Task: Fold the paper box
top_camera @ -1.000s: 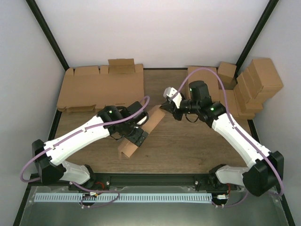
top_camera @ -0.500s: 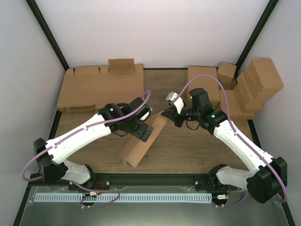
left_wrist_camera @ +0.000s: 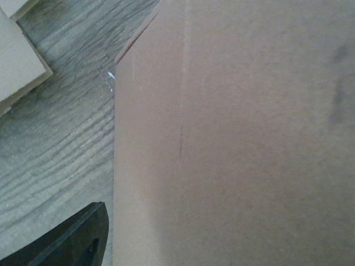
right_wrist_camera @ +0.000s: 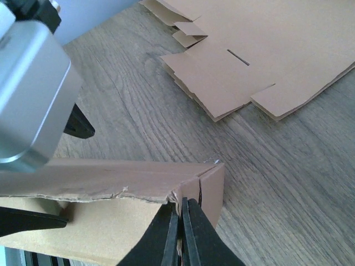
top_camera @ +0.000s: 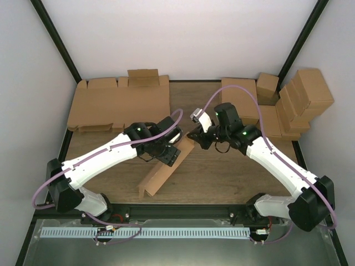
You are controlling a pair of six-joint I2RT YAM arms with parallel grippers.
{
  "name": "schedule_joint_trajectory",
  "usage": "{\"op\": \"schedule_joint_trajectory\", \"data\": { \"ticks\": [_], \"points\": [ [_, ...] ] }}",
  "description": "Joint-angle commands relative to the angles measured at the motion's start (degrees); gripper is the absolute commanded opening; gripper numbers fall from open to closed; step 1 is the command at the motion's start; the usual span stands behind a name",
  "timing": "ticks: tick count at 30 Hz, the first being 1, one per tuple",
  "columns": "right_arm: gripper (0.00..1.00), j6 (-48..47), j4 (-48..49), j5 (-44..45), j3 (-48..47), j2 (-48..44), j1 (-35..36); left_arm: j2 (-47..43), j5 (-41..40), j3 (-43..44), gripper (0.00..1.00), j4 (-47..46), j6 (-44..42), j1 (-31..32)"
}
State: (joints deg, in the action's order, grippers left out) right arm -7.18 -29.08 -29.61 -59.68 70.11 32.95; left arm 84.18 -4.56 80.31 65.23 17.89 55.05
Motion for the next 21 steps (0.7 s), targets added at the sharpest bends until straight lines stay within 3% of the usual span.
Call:
{"op": "schedule_joint_trajectory", "data": {
  "ticks": [1,4,21],
  "points": [
    [0.04,2.03,-1.18,1.35,-3.13,-0.06,1.23,-0.01,-1.77,-1.73,0.69,0.49,-0.73,-0.28],
    [0.04,2.87,-1.09,1.39,-2.87,0.5,1.62,-0.16,-2.95,-2.45,0.59,1.04,-0.77,-0.41],
    [0.04,4.14,7.3,3.02,6.12,-0.94,3.25,-1.53,-2.8,-4.23,0.56,1.4,-1.28,-3.03]
  ]
}}
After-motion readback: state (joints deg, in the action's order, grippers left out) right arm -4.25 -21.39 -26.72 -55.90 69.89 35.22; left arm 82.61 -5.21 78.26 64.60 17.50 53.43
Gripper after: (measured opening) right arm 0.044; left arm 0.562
